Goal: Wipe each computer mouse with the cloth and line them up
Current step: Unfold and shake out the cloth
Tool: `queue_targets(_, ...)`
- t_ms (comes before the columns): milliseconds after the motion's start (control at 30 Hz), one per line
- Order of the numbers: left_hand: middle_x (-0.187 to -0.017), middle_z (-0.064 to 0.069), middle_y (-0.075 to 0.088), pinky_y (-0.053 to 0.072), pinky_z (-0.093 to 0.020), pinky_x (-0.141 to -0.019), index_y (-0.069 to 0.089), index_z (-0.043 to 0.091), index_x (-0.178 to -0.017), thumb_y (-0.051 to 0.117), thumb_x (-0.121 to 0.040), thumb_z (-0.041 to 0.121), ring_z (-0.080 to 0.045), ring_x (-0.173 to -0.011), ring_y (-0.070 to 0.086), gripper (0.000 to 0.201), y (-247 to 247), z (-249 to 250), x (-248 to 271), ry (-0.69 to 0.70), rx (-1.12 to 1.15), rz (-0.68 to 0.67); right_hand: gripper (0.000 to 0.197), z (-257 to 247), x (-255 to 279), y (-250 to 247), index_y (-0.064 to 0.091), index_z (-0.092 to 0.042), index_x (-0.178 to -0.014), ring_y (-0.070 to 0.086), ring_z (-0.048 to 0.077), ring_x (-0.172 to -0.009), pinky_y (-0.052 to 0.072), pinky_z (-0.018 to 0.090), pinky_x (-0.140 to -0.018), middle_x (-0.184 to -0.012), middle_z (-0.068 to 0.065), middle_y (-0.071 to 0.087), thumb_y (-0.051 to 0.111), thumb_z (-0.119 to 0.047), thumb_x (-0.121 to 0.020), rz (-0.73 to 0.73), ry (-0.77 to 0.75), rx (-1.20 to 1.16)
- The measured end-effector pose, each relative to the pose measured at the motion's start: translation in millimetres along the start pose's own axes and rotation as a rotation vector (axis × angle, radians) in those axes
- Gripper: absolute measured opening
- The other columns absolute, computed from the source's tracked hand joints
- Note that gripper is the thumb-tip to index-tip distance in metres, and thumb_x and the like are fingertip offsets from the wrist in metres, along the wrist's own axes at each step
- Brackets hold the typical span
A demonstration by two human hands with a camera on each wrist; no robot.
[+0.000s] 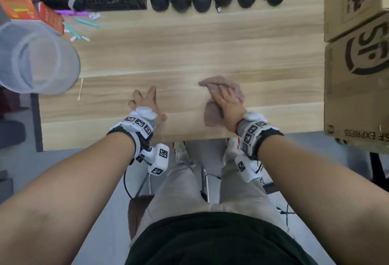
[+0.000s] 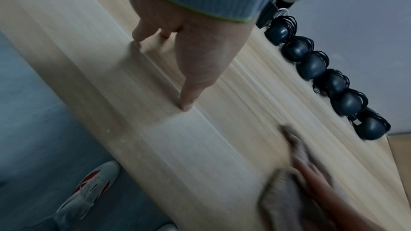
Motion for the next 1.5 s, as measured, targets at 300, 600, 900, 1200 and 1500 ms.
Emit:
queue_targets(300, -0.144, -0.014, 0.027, 0.037, -0.041, -0.082, 0.037, 0.036, -0.142, 0.083, -0.074, 0.035, -0.041, -0.125, 0.035, 0.082, -5.5, -10.1, -11.9, 0.085, -0.025, -0.069, 0.094, 79.5, 54.6, 4.0, -0.009, -0.017, -0.157, -0.003, 0.038, -0.152, 0.003, 0.050, -0.122, -0.166, 0.013, -0.008, 0.058, -0.025, -0.092, 0.044, 0.823, -0.048)
queue_targets(600, -0.132, -0.008, 0.058, 0.049, -0.044, -0.104, 0.061, 0.019, -0.131, 0.074, -0.071, 0.032, -0.027, -0.114, 0.061, 0.062, -0.7, -75.4, -26.8, 0.049, 0.363, -0.175, 0.078, -193.8, -27.1, 56.9, 0.008, -0.031, -0.159, -0.011, 0.029, -0.153, 0.002, 0.055, -0.121, -0.167, -0.002, -0.011, 0.052, -0.017, -0.096, -0.196, -0.114, -0.017)
queue_targets(900, -0.113, -0.001, 0.069, 0.051, -0.038, -0.101, 0.060, 0.006, -0.128, 0.086, -0.076, 0.015, -0.019, -0.099, 0.063, 0.058, 10.0, -60.9, -1.8, 0.028, 0.714, -0.344, 0.040, -117.3, -29.9, -37.5, 0.061, -0.019, -0.125, 0.059, 0.029, -0.105, 0.046, 0.030, -0.087, -0.125, 0.011, 0.053, 0.059, -0.009, -0.086, 0.283, 0.056, -0.335)
queue_targets(1200, -0.113, -0.002, 0.073, 0.053, -0.047, -0.099, 0.057, 0.017, -0.134, 0.091, -0.042, 0.053, -0.025, -0.107, 0.068, 0.105, 48.7, -5.7, -13.5, 0.019, 0.819, -0.454, 0.013, -99.6, -33.0, -14.1, 0.067, -0.014, -0.097, 0.066, 0.027, -0.096, 0.051, 0.031, -0.076, -0.102, 0.006, 0.070, 0.062, -0.023, -0.090, 0.016, 0.189, -0.357)
queue_targets(1500, -0.088, -0.001, 0.068, 0.049, -0.036, -0.085, 0.066, 0.023, -0.080, 0.062, -0.097, 0.019, -0.022, -0.088, 0.062, 0.019, -60.2, 51.8, 13.7, 0.153, 0.934, -0.301, 0.065, -105.6, -39.8, -52.6, 0.046, -0.026, -0.136, 0.057, 0.022, -0.112, 0.049, 0.041, -0.099, -0.128, 0.001, 0.056, 0.078, -0.019, -0.080, -0.092, -0.070, -0.541)
Point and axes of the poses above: each hand's wrist, its own x-axis away from the middle knuckle, its own y-axis out of the palm, z = x × y, the point moved 10 cm from there along -x, towards the middle knuckle
